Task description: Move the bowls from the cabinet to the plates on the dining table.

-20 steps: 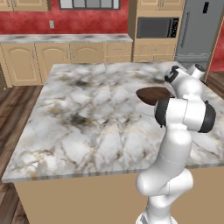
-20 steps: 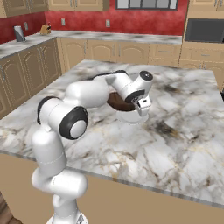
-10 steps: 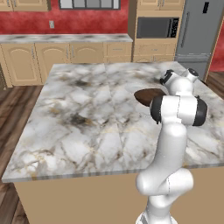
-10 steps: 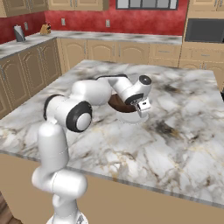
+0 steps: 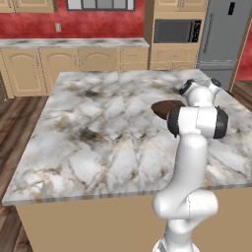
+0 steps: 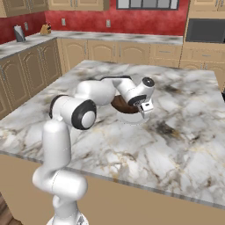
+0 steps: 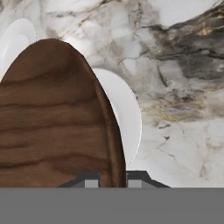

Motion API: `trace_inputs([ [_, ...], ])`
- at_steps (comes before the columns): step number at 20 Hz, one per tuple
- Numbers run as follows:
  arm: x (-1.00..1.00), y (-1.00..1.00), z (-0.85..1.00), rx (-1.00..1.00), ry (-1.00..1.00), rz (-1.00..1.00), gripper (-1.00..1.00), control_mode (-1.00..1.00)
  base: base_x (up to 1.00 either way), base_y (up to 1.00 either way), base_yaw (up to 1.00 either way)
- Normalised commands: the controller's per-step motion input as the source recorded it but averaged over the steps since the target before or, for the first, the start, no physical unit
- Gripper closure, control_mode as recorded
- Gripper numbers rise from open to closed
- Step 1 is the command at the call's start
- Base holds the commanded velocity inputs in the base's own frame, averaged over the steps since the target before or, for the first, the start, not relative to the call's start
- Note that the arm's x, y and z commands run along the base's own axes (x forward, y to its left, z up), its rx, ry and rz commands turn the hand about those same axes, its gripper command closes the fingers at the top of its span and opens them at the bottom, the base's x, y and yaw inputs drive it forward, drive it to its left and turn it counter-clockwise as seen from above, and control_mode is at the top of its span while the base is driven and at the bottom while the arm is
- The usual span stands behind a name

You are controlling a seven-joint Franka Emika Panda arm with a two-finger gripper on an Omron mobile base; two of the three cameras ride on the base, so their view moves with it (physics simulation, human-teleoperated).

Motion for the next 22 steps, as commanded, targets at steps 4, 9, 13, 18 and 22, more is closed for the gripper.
trace_inputs([
  [4, 0.28, 0.00, -0.19, 0.00, 0.00, 0.00, 1.00, -1.00, 0.00, 0.00, 0.00],
  [9, 0.23, 0.00, -0.22, 0.00, 0.00, 0.00, 1.00, -1.00, 0.00, 0.00, 0.00],
  [13, 0.20, -0.01, -0.25, 0.00, 0.00, 0.00, 1.00, -1.00, 0.00, 0.00, 0.00],
  [18, 0.10, -0.04, -0.19, 0.00, 0.00, 0.00, 1.00, -1.00, 0.00, 0.00, 0.00],
  [22, 0.15, -0.04, -0.19, 0.00, 0.00, 0.00, 1.00, -1.00, 0.00, 0.00, 0.00],
])
